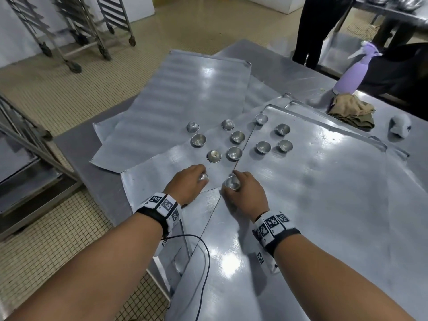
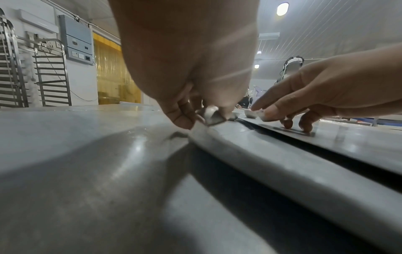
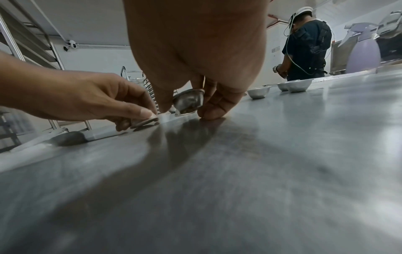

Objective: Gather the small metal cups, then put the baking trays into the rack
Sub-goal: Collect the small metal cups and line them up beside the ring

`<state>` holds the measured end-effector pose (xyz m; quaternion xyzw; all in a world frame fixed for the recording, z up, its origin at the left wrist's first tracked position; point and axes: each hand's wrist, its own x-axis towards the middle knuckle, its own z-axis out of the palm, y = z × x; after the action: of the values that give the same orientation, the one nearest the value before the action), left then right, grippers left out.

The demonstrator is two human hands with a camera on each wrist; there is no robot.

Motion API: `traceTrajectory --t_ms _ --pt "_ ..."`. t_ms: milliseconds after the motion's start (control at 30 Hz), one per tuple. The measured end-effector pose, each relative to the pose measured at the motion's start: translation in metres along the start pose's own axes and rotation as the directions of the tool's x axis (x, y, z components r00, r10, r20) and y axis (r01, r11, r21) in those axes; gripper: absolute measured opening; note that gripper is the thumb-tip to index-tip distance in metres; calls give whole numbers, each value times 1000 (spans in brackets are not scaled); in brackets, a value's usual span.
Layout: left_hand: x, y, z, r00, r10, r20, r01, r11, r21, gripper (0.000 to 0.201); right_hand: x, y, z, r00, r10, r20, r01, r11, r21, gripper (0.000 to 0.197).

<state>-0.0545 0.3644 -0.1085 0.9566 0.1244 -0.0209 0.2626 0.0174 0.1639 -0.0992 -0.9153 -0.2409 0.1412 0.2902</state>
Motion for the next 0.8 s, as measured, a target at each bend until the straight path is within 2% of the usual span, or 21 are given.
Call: traceTrajectory --t_ms 100,300,467,567,633,700,800 --pt "-7 5 0 999 -22 25 22 1000 -3 36 -8 3 -1 1000 25 16 -25 1000 -9 55" --pt "-18 1 0 998 -27 65 29 999 -30 33 -26 10 -3 999 30 -11 -31 999 -28 54" --pt "-25 5 -4 998 -59 -20 58 997 -43 19 -38 15 0 999 40 -33 -41 999 -26 51" --pt "-33 9 -4 993 -99 -59 93 991 -100 30 -42 17 1 999 37 -36 -38 999 -25 51" --pt "-37 9 -4 995 -82 -64 75 992 -103 28 -45 17 1 999 39 -31 -40 999 -28 51" --pt "-41 9 -5 996 -60 -61 55 994 -90 13 -47 16 0 999 43 -28 -44 999 -31 52" --pt "-44 4 -4 997 -65 -41 63 997 -54 18 -50 17 0 998 56 -25 -57 998 -21 53"
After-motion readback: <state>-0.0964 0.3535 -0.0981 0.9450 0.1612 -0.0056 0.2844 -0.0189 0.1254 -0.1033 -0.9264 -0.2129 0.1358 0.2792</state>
